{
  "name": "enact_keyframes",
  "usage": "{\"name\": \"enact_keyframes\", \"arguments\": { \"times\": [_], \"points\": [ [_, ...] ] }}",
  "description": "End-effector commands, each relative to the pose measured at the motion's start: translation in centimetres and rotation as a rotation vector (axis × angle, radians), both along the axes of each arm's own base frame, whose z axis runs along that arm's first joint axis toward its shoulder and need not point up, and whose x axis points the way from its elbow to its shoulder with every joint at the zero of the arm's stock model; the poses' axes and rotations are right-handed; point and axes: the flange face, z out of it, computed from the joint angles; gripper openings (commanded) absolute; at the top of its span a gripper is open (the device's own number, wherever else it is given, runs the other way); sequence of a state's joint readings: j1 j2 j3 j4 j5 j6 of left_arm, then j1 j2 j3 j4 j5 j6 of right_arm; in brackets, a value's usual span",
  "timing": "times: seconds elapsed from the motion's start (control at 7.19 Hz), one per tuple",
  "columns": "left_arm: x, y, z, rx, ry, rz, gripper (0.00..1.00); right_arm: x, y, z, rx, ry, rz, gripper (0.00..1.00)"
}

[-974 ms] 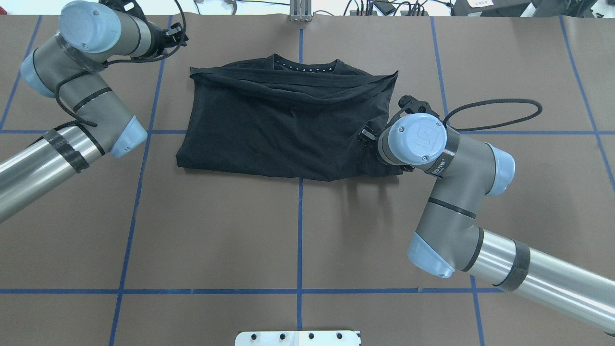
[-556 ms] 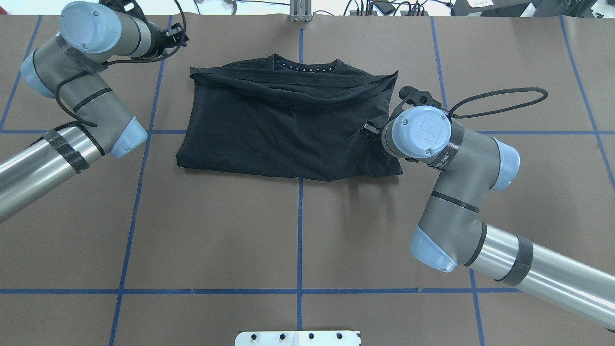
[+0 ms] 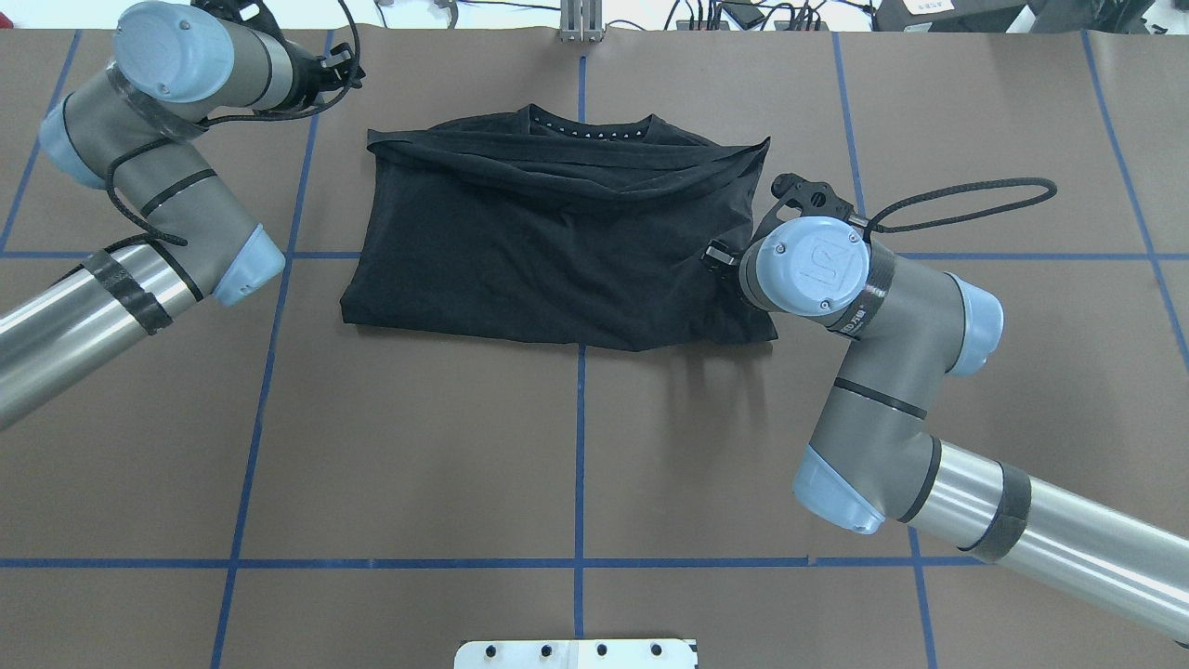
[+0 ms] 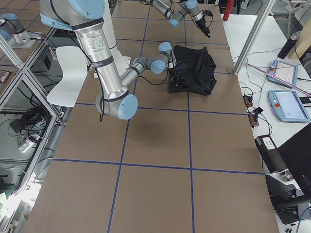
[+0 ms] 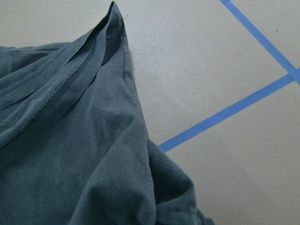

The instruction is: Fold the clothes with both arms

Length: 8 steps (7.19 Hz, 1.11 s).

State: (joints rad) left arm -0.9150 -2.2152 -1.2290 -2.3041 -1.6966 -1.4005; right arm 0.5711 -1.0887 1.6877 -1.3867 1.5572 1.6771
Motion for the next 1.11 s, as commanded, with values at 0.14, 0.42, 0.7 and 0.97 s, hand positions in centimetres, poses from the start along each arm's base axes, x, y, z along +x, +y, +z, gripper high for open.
{"name": "enact_keyframes", "arguments": {
  "times": [0.14, 0.42, 0.7, 0.97],
  "points": [
    [-0.1, 0.0, 0.0, 0.000, 0.001, -0.003, 0.61, 2.2, 1.3, 1.2, -0.004, -0.002, -0.052, 0.00],
    [-0.3, 0.3, -0.2, 0.004, 0.008, -0.006, 0.61, 5.1, 1.4, 2.7, 0.008, 0.013, -0.098, 0.00],
    [-0.3, 0.3, -0.4, 0.003, 0.011, -0.008, 0.62, 4.3, 2.0, 2.7, 0.016, 0.020, -0.091, 0.04],
    [-0.3, 0.4, -0.5, 0.005, 0.011, -0.008, 0.62, 2.8, 3.5, 2.3, 0.038, 0.023, -0.116, 0.62]
  ]
}}
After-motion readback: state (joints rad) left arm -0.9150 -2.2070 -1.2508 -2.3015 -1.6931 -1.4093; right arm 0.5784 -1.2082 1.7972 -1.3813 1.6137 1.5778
